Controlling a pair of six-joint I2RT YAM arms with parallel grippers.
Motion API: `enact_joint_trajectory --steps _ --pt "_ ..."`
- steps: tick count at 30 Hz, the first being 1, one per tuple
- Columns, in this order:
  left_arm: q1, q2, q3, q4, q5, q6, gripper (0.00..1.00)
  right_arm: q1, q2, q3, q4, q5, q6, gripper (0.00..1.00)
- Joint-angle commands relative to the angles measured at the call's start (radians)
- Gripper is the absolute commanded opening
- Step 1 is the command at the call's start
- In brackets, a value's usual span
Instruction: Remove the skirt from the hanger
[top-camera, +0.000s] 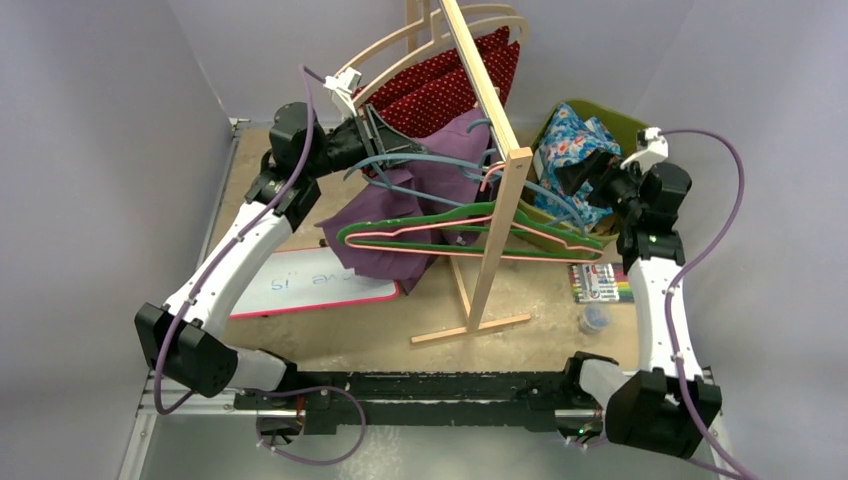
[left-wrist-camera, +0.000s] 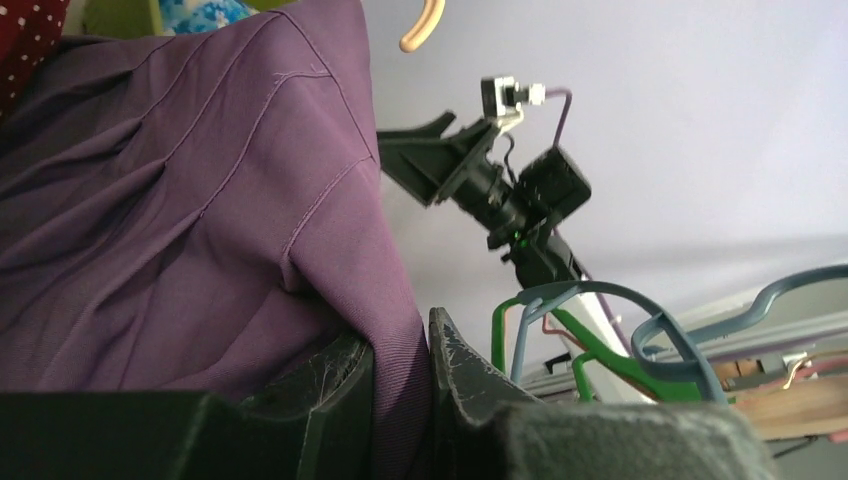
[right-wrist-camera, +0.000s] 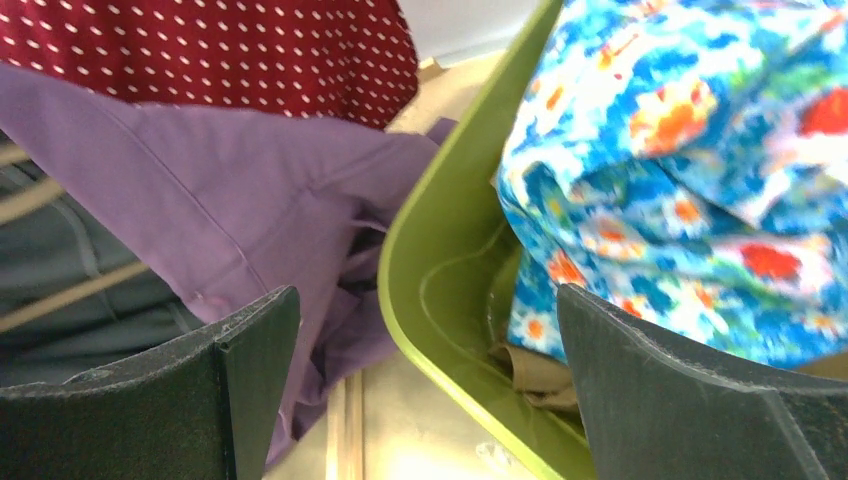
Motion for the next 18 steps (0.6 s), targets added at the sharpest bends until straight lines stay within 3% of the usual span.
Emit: enact_joint_trajectory --steps 1,7,11,18 --pt "-0.02 -0.062 -0.014 0.152 0.074 0.043 0.0 0.002 0.079 0.152 0.042 -0.133 -0.009 0.99" --pt "-0.024 -0.089 -0.047 0.161 0.064 0.066 0.0 0.039 0.263 0.247 0.095 -0.384 0.0 0.99" --pt "-0.024 -0.088 -0.05 0.202 0.074 0.031 0.0 0.163 0.342 0.277 0.074 -0.39 -0.093 0.99" --pt "-0.024 -0.082 -0.045 0.176 0.07 0.038 0.0 0.207 0.369 0.192 0.292 -0.471 -0.009 0.98"
